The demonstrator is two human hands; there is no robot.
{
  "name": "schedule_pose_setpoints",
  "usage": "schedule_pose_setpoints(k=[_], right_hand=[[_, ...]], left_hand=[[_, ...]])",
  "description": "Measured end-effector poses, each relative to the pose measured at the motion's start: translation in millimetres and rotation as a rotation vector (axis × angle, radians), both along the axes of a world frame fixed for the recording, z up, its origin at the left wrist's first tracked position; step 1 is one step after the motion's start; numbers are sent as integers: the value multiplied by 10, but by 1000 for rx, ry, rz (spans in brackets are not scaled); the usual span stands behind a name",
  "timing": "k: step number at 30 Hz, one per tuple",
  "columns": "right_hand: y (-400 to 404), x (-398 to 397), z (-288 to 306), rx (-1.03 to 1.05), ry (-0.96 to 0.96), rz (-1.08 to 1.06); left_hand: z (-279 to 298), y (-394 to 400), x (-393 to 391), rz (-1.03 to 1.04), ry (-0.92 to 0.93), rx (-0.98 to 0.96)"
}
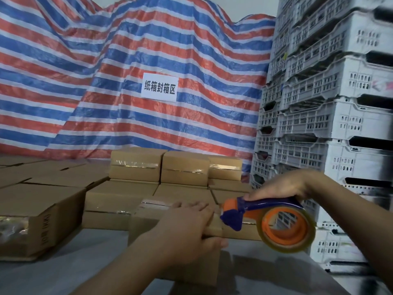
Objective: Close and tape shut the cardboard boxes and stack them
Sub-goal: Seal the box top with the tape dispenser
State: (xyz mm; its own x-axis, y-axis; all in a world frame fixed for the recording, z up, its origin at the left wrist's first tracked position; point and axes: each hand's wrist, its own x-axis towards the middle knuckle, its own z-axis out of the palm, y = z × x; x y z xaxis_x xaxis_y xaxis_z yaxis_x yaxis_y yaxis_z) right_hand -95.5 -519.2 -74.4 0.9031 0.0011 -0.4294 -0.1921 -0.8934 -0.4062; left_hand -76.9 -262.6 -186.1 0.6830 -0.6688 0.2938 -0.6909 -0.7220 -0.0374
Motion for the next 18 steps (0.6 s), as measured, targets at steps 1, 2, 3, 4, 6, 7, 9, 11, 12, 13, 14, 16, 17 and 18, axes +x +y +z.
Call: schedule_pose_setpoints(k=[1,2,3,4,6,7,9,11,12,13,14,16,17,18], right_hand=[[-31,-9,4,30,0,9],[-66,-24,21,70,5,15],[-102,-46,51,119,20,20],[-143,-76,93,155,34,30],[-247,-144,197,157,34,46],[-292,-177,240,147,23,39],[-293,-220,290,78,8,7],[-116,-208,254,-170,-1,16],[28,-178,210,-301,-15,24],[181,-135,153,-412,-32,28],[325,-94,87,-529,-43,36],[528,-59,-55,-810,-47,71],[560,-57,-141,-911,-56,85],[542,-65,-230,-943,-82,79]], left_hand=[[-14,-2,13,7,-9,2],[-20,0,22,12,-15,5],[-25,5,24,15,-19,10],[-28,9,28,15,-23,12],[-36,15,36,7,-40,4],[-44,19,38,3,-49,-2],[-63,25,44,-4,-60,-14],[-75,21,40,-16,-59,-19],[-75,17,39,-21,-58,-18],[-74,17,34,-23,-59,-16],[-68,14,31,-21,-64,-15],[-55,18,15,-11,-73,-14],[-47,23,5,-6,-73,-13],[-43,29,-2,-1,-71,-10]])
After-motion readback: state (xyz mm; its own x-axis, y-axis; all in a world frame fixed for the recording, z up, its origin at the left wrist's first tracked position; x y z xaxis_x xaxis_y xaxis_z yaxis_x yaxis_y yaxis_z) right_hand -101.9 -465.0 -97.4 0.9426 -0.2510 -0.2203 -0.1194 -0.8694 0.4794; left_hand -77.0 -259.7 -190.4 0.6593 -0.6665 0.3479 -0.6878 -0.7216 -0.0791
